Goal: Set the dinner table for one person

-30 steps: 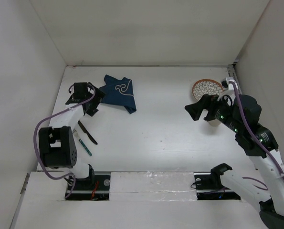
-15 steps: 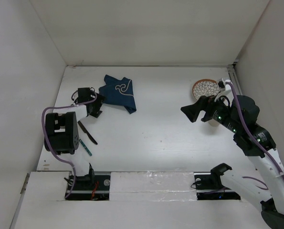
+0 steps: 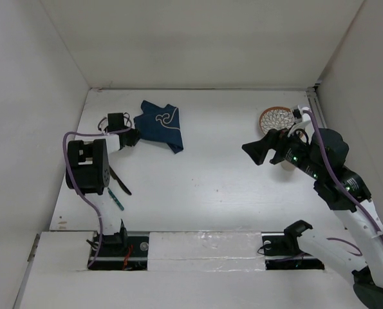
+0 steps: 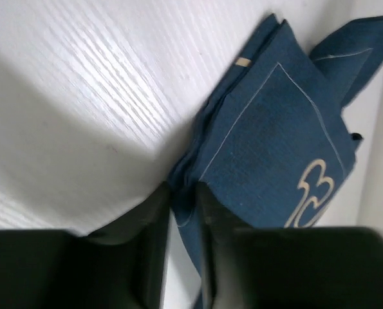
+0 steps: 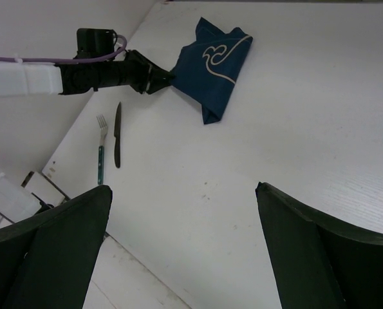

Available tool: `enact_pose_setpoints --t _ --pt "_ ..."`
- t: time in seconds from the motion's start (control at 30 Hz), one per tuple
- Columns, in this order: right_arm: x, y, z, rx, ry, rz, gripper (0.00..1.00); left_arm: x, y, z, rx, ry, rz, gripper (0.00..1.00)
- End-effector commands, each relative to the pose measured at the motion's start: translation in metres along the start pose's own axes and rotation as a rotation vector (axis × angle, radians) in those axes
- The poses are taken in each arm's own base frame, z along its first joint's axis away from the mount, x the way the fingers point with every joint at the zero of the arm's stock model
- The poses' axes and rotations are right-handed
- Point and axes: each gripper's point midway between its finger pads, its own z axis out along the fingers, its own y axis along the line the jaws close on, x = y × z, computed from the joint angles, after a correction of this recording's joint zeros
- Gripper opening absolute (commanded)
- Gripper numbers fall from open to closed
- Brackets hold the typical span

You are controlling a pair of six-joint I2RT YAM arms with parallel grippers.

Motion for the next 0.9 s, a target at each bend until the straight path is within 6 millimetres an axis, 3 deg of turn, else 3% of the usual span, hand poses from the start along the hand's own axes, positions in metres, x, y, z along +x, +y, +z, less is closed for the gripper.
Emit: enact_pose_setpoints --t 0.0,0.07,0.13,0.2,0.33,0.5,0.6,0.63,0.67,0.7,0.73,0.83,0.87 --pt "-0.014 0.008 0.003 -0.03 -0.054 -0.008 1.0 -0.013 -0.008 0.005 -0.017 -0.032 0.036 0.15" --pt "-0.014 0.008 0.004 -0.027 -0.055 -0.009 1.0 -0.02 -0.017 0.006 -0.007 -0.048 0.068 0.0" --pt "-0.014 0.007 0.004 -0.018 -0.059 -0.008 1.0 -0.032 -0.034 0.003 0.011 -0.08 0.127 0.0" --pt "-0.012 0.006 0.004 -0.015 -0.051 -0.007 1.0 -0.036 -0.064 -0.013 0.06 -0.12 0.2 0.0" --pt "-0.011 0.003 0.006 -0.001 -0.047 -0.005 1.0 -0.05 -0.139 -0.057 0.188 -0.209 0.386 0.0" --pt "-0.005 0.0 0.01 0.004 -0.036 -0.003 1.0 -0.035 -0.198 -0.096 0.34 -0.201 0.615 0.0" --pt "0.002 -0.004 0.012 0.011 -0.019 -0.009 1.0 -0.001 -0.214 -0.109 0.396 -0.161 0.721 0.0" --pt "0.001 -0.006 0.012 0.019 -0.023 -0.009 1.0 0.025 -0.22 -0.112 0.43 -0.12 0.749 0.0" --pt "0.001 -0.006 0.012 0.019 -0.023 -0.009 1.0 0.038 -0.221 -0.116 0.447 -0.109 0.774 0.0" --pt "0.005 -0.008 0.014 0.023 -0.014 -0.007 1.0 0.054 -0.214 -0.112 0.444 -0.081 0.789 0.0" --pt "0.005 -0.008 0.014 0.023 -0.014 -0.007 1.0 0.082 -0.218 -0.119 0.489 -0.043 0.819 0.0" --pt "0.009 -0.006 0.013 0.016 -0.008 -0.008 1.0 0.128 -0.202 -0.117 0.481 0.004 0.868 0.0" --pt "0.011 -0.007 0.011 0.015 -0.009 -0.009 1.0 0.16 -0.198 -0.126 0.494 0.031 0.905 0.0"
